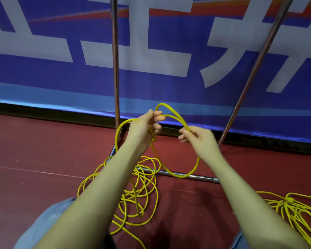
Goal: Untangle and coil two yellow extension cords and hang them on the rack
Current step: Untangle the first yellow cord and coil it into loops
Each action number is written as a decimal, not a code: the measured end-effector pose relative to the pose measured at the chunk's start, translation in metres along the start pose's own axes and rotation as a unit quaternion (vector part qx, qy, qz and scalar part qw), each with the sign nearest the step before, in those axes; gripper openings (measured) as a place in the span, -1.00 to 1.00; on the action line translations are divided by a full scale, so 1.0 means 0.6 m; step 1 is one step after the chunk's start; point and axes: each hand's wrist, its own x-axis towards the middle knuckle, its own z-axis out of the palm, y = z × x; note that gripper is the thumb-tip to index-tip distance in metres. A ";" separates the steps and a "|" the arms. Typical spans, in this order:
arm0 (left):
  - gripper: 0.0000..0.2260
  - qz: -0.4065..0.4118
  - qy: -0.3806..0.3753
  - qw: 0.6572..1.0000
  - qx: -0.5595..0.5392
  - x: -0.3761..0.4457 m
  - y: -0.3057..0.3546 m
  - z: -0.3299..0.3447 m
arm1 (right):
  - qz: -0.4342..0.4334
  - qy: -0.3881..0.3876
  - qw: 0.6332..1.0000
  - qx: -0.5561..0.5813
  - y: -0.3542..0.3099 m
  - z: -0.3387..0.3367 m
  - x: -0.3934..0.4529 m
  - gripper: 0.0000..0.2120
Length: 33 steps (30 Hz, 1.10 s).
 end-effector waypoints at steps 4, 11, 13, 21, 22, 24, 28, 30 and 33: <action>-0.72 0.009 0.031 0.994 0.107 0.008 -0.032 -0.013 | 0.105 0.039 0.918 0.381 -0.051 -0.004 0.011 -0.80; -0.77 -0.066 -0.199 0.956 0.204 -0.018 -0.070 -0.013 | 0.137 0.053 0.746 0.650 -0.104 0.042 0.032 -0.77; -0.76 -0.073 -0.213 0.956 0.186 -0.015 -0.070 -0.020 | 0.136 0.061 0.713 0.685 -0.098 0.045 0.039 -0.75; -0.92 0.043 -0.089 0.961 0.259 0.004 -0.052 -0.023 | 0.154 0.038 0.800 0.579 -0.059 0.011 0.046 -0.75; -0.92 0.049 -0.060 0.972 0.221 0.012 -0.048 -0.025 | 0.169 0.014 0.844 0.509 -0.049 0.009 0.041 -0.78; -0.91 0.054 -0.025 0.985 0.160 0.023 -0.035 -0.026 | 0.167 -0.083 0.929 0.320 -0.024 0.007 0.026 -0.81; -0.91 0.050 -0.020 0.996 0.068 0.031 -0.007 -0.018 | 0.118 -0.273 0.954 -0.022 0.026 0.009 0.002 -0.76; -0.91 0.059 -0.017 0.997 0.036 0.035 0.004 -0.017 | 0.092 -0.264 0.956 -0.087 0.033 0.008 -0.002 -0.94; -0.91 0.075 -0.008 0.997 0.008 0.035 0.017 -0.020 | 0.075 -0.222 0.969 -0.077 0.032 0.011 -0.003 -0.82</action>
